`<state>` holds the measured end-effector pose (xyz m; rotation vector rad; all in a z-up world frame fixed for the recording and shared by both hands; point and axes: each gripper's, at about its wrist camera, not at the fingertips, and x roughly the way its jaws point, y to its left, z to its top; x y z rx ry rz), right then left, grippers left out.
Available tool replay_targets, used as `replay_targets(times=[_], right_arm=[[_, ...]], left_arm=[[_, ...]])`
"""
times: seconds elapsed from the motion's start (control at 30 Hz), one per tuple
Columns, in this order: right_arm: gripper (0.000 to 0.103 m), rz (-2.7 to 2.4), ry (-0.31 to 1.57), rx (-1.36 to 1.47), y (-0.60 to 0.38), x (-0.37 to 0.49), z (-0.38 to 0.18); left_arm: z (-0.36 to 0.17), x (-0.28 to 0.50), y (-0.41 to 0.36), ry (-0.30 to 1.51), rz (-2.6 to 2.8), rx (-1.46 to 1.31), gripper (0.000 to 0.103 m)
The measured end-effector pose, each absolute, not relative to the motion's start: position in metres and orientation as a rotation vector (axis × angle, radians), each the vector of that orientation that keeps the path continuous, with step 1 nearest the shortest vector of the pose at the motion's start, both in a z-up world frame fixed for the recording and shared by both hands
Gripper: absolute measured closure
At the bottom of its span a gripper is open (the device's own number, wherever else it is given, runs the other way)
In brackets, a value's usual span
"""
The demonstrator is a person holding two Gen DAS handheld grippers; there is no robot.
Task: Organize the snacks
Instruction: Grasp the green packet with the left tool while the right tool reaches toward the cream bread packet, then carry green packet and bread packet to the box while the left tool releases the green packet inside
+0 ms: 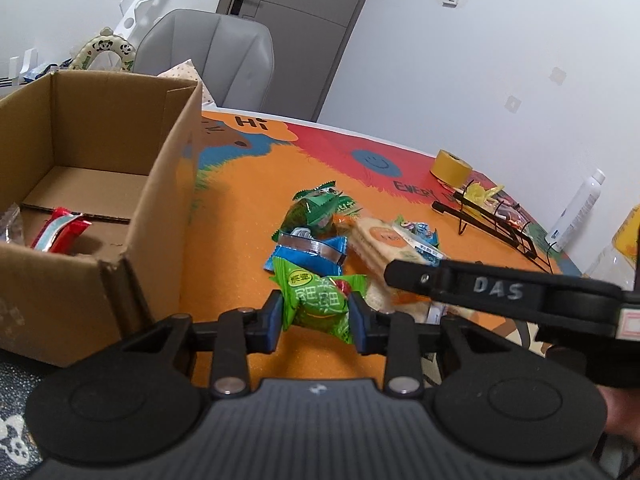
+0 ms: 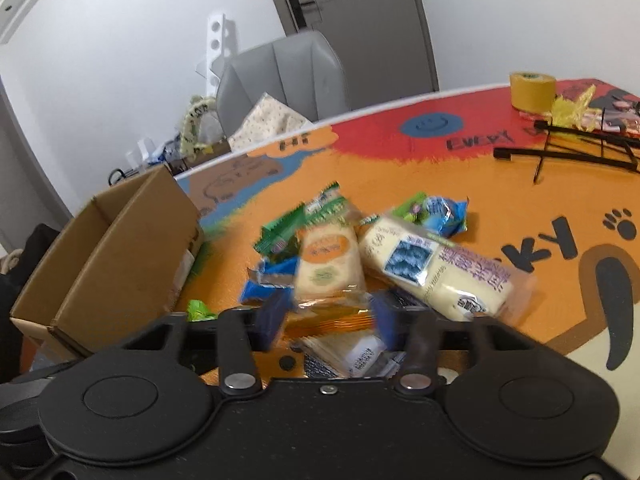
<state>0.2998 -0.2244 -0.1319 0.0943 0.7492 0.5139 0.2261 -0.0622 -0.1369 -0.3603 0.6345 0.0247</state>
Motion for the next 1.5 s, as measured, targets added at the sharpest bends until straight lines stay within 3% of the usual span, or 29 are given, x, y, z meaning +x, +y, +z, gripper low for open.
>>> replay_targets(times=[0.07,0.13,0.33,1.1,1.5], right_arm=[[0.064,0.524,0.739,0.102,-0.228,0.297,-0.131],[0.075,0.531,0.733,0.108,-0.231,0.294,-0.129],[0.082,0.520,0.712,0.149,-0.244,0.285,-0.121],[0.083,0.556,0.594,0.192,-0.248,0.265,-0.075],[0.083,0.620,0.564,0.170,-0.216,0.259,-0.061]], left_arm=[[-0.137,0.225,-0.063,0.637,0.022,-0.359,0.070],[-0.136,0.224,-0.064,0.635,0.021,-0.358,0.070],[-0.123,0.218,-0.068,0.606,0.003,-0.343,0.070],[-0.052,0.193,-0.049,0.454,0.024,-0.319,0.070],[-0.041,0.179,-0.001,0.417,0.107,-0.355,0.070]])
